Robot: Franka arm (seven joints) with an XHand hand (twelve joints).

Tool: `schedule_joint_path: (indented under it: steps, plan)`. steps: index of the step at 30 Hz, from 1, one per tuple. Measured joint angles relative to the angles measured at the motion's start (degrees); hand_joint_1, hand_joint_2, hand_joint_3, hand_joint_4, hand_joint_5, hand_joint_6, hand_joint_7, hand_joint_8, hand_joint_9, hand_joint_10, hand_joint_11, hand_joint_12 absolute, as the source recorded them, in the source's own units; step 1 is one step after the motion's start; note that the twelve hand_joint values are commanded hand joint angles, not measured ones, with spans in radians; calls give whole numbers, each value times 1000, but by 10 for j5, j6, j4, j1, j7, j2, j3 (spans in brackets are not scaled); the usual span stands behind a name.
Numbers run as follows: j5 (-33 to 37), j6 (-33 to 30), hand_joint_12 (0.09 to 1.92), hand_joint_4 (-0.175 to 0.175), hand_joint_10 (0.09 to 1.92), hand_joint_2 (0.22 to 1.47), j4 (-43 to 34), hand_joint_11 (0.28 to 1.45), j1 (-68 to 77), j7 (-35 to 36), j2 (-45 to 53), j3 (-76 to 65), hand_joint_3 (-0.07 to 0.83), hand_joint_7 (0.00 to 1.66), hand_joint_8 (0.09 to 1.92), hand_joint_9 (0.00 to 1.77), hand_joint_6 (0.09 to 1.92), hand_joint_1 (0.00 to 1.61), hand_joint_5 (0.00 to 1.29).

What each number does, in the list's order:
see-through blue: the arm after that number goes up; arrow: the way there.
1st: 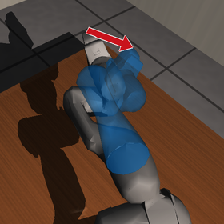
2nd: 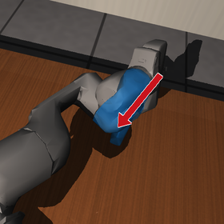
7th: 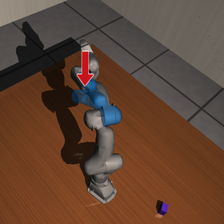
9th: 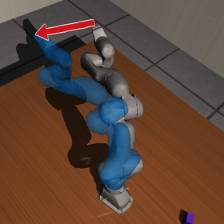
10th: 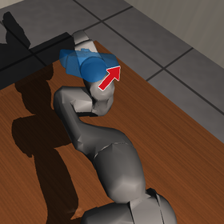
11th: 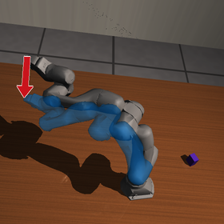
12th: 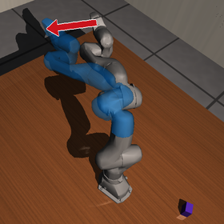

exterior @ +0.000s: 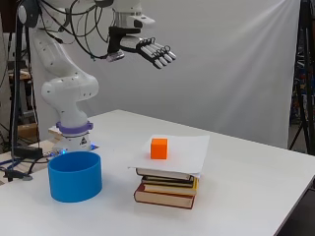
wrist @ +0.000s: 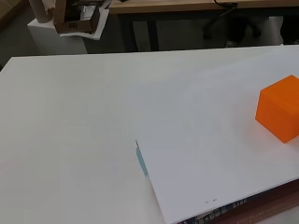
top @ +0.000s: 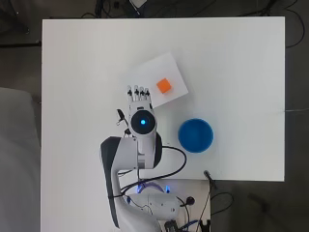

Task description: Teleoperate dual arm-hand system to pick and place objects

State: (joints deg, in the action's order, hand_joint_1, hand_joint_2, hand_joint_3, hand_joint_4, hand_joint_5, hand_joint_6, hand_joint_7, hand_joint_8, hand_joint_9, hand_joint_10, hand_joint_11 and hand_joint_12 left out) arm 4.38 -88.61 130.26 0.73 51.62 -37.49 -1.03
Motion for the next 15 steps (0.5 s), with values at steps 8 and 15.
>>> schedule_joint_path:
  steps: [8, 15]
  plan:
    - [2, -129, 87, 72, 87, 1097, 86, 471, -15, -56, -16, -17, -11, 319, 87, 475, 87, 154, 234]
    - [-9, -255, 87, 85, 87, 1056, 112, 489, -33, -85, 17, -84, -12, 306, 87, 464, 87, 115, 221]
